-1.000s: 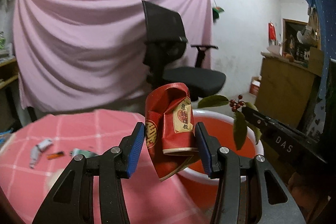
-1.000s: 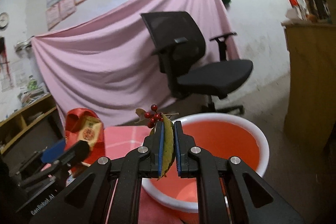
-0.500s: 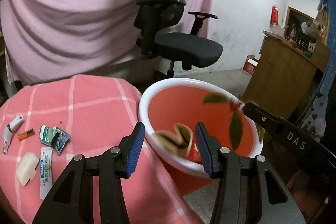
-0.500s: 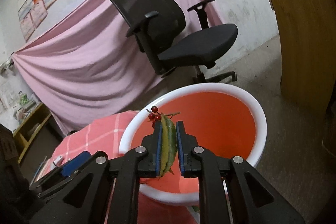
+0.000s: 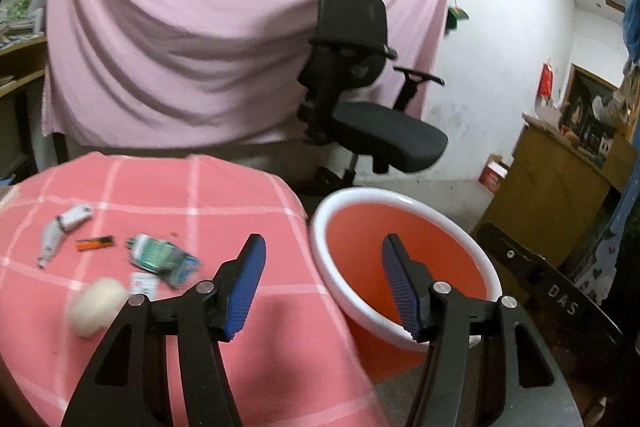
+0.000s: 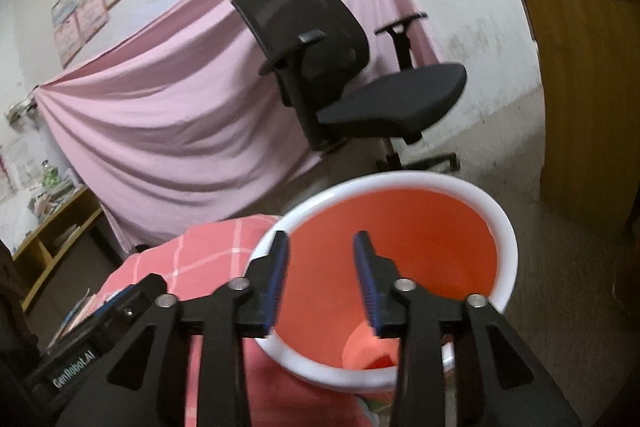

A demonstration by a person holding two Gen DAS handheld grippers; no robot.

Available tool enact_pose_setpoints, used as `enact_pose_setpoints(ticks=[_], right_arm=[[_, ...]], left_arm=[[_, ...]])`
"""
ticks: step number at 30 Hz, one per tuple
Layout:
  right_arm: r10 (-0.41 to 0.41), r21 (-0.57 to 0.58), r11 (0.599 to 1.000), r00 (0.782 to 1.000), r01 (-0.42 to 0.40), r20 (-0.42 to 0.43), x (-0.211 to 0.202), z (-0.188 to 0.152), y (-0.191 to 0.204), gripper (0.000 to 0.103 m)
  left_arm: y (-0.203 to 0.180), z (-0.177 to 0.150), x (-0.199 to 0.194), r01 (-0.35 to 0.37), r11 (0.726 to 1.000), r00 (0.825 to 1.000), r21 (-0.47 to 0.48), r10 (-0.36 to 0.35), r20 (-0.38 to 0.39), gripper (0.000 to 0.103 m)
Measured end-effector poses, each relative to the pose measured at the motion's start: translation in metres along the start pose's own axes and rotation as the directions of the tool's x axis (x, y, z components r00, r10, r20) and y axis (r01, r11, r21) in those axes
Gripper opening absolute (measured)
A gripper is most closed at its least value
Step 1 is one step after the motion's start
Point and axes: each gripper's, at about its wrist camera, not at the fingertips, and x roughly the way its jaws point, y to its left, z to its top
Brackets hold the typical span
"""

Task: Collect trash
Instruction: 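Move both tools back over the table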

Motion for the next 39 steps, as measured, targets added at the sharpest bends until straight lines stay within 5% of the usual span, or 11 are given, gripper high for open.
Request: enact_pose_setpoints(ticks=[7, 9, 16, 17, 18, 20, 31, 39], right_arm=[[0.057, -0.092, 0.995, 0.995, -0.049, 0.084, -0.013, -0.001, 0.034, 0.053], [0.079, -0.109, 0.992, 0.991, -0.067, 0.105, -0.017, -0.002, 0.044, 0.068], [0.164, -0.183, 0.974, 0.97, -0.13, 0.181, -0.03, -0.009, 0.081, 0.083], [0.173, -0.192, 0.972, 0.967, -0.136, 0.189, -0.032, -0.01, 0.086, 0.088], [0.185, -0.204, 0.969, 0.961, -0.142, 0.205, -0.034, -0.011, 0.092, 0.095], [0.199, -0.225, 0.964, 0.95, -0.145, 0.24, -0.041, -0.015, 0.101, 0.103], [0.277, -0.378, 0.913, 0.912, -0.151, 0.303, -0.056, -0.03, 0.136, 0.103], [0.262, -0.446, 0.886, 0.932, -0.129, 0.252, -0.041, -0.043, 0.15, 0.103]], left_arm=[[0.033, 0.004, -0.051, -0.064, 0.997, 0.989, -0.047, 0.07, 0.127, 0.063], [0.044, 0.005, -0.067, -0.078, 0.995, 0.982, -0.066, 0.088, 0.168, 0.066], [0.079, -0.003, -0.121, -0.17, 0.981, 0.94, -0.092, 0.19, 0.285, 0.079], [0.084, -0.005, -0.127, -0.182, 0.979, 0.934, -0.09, 0.201, 0.295, 0.083], [0.087, -0.008, -0.131, -0.189, 0.978, 0.931, -0.087, 0.207, 0.301, 0.097], [0.094, -0.014, -0.145, -0.217, 0.972, 0.912, -0.092, 0.236, 0.337, 0.102], [0.125, -0.047, -0.165, -0.327, 0.938, 0.853, -0.116, 0.346, 0.391, 0.102], [0.142, -0.056, -0.17, -0.371, 0.915, 0.81, -0.155, 0.401, 0.427, 0.102]])
